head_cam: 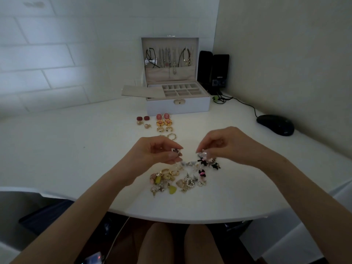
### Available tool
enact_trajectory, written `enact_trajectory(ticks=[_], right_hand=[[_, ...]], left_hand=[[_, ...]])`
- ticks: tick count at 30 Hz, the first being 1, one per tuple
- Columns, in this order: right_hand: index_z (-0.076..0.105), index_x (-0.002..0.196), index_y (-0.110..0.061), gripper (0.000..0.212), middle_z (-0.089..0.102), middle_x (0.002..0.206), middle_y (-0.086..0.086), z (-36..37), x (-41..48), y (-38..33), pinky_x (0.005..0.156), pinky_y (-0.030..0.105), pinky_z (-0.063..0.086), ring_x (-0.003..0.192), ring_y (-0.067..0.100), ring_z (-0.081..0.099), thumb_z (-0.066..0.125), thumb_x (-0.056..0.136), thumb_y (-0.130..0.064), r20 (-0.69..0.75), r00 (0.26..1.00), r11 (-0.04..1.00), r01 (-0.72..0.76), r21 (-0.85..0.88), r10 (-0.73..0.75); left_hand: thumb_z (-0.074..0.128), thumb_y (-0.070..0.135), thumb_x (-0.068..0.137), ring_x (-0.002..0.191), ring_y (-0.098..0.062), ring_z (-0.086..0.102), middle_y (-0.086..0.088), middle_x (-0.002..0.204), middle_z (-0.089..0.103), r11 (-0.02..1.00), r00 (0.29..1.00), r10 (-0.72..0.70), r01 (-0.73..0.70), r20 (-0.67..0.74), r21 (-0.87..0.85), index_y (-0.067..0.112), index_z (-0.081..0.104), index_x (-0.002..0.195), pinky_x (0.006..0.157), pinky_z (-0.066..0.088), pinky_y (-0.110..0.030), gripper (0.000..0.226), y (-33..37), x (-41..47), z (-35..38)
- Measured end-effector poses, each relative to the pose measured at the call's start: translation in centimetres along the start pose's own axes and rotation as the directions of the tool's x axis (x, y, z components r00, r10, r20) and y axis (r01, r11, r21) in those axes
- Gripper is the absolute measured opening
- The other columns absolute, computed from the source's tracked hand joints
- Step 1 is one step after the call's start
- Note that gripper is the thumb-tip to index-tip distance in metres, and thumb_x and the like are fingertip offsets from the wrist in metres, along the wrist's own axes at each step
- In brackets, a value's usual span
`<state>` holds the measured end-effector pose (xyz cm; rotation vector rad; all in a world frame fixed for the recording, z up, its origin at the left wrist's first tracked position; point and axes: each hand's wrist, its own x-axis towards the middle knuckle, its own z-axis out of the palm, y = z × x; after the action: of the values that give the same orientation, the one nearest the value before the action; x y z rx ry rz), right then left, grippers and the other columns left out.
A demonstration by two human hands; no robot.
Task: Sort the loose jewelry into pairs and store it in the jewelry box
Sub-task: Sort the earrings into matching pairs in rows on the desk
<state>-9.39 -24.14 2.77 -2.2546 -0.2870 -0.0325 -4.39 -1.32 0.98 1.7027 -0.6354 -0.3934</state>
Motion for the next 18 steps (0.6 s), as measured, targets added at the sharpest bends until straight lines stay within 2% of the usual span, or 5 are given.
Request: enact_trajectory(ticks=[8,11,14,16,18], right_hand=[[0.069,0.085,-0.001,0.011,0.072,0.077,0.009,2.3,4.8,-2.0,0.069,0.024,0.057,0.072,0.017,0.071,0.07,0.077,0.005,0.043,0.997,0.985,-0.068,0.16,0.062],[0.071,0.08,-0.006,0.011,0.072,0.077,0.004,3.7,7.7,-2.3,0.063,0.016,0.052,0.069,0.009,0.068,0.074,0.074,0.001,-0.007,0.997,0.991,-0.072,0.115,0.073],[0.068,0.071,-0.009,0.014,0.07,0.076,0.005,4.7,11.2,-2.5,0.065,0.019,0.056,0.069,0.012,0.067,0.074,0.073,0.004,-0.063,0.993,0.987,-0.088,0.137,0.098],[0.068,0.074,-0.003,0.01,0.07,0.08,0.011,5.4,13.5,-2.5,0.07,0.025,0.059,0.069,0.015,0.067,0.074,0.073,0.005,-0.085,0.989,0.987,-0.109,0.118,0.12],[0.069,0.079,0.0,0.009,0.071,0.087,0.014,6.1,15.7,-2.4,0.067,0.02,0.057,0.067,0.013,0.065,0.073,0.073,0.005,-0.116,0.984,0.989,-0.124,0.079,0.133]], left_hand=[[0.067,0.008,0.081,0.067,-0.004,0.061,-0.01,0.081,0.071,0.987,0.969,0.015,0.026,-0.247,0.162,0.01,0.07,0.088,0.06,0.046,-0.009,0.008,-1.7,0.8,-2.9],[0.067,0.004,0.081,0.067,-0.003,0.061,-0.007,0.081,0.071,0.982,0.936,0.025,0.043,-0.35,0.186,0.011,0.068,0.085,0.059,0.045,-0.008,0.008,-2.7,1.8,-5.0],[0.066,0.002,0.081,0.07,-0.008,0.064,-0.007,0.082,0.07,0.973,0.884,0.029,0.082,-0.466,0.217,0.009,0.067,0.085,0.059,0.047,-0.007,0.008,-3.9,3.7,-7.3],[0.067,0.004,0.081,0.071,-0.012,0.065,-0.007,0.082,0.069,0.961,0.861,0.027,0.117,-0.509,0.249,0.007,0.068,0.086,0.06,0.049,-0.009,0.007,-4.6,5.1,-8.6],[0.068,0.006,0.08,0.068,-0.011,0.065,-0.006,0.079,0.068,0.945,0.857,0.024,0.149,-0.515,0.291,0.008,0.068,0.085,0.063,0.05,-0.014,0.006,-5.3,6.4,-9.6]])
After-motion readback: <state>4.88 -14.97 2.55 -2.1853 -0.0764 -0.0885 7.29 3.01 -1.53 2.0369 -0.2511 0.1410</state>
